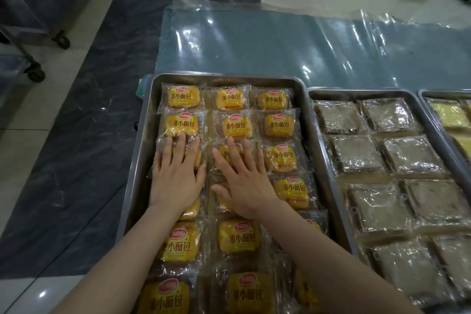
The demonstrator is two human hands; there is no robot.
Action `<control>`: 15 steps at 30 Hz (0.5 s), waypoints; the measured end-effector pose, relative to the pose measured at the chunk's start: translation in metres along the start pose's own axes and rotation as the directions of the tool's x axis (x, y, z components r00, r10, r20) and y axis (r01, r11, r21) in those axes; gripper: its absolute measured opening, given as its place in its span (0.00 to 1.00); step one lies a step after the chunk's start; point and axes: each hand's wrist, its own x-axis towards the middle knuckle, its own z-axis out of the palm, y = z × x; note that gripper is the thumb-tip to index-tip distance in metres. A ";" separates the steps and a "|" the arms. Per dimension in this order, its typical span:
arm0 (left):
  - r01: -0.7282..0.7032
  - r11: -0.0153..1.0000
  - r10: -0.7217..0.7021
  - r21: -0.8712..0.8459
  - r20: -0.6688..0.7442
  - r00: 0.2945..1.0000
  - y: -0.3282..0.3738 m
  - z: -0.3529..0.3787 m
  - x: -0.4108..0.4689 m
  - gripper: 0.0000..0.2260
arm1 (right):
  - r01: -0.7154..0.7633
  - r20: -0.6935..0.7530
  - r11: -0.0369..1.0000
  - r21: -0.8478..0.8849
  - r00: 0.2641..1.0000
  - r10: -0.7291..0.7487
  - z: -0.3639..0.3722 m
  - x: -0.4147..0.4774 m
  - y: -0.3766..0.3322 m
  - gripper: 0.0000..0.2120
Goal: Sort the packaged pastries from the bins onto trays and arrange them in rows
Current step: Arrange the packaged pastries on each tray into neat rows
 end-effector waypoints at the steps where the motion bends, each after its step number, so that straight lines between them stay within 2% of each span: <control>1: -0.001 1.000 0.001 -0.002 -0.002 1.000 0.000 -0.001 0.000 0.27 | -0.001 0.001 1.000 0.009 1.000 0.001 -0.001 0.000 -0.002 0.34; 8: 0.002 1.000 -0.002 -0.007 0.004 1.000 -0.001 0.000 0.000 0.27 | 0.029 0.033 0.997 0.076 0.999 -0.031 -0.003 0.005 -0.003 0.28; 15: 0.007 1.000 -0.007 -0.005 -0.004 1.000 0.000 0.001 0.000 0.27 | 0.023 -0.013 0.995 0.097 1.000 -0.022 -0.002 0.003 -0.001 0.25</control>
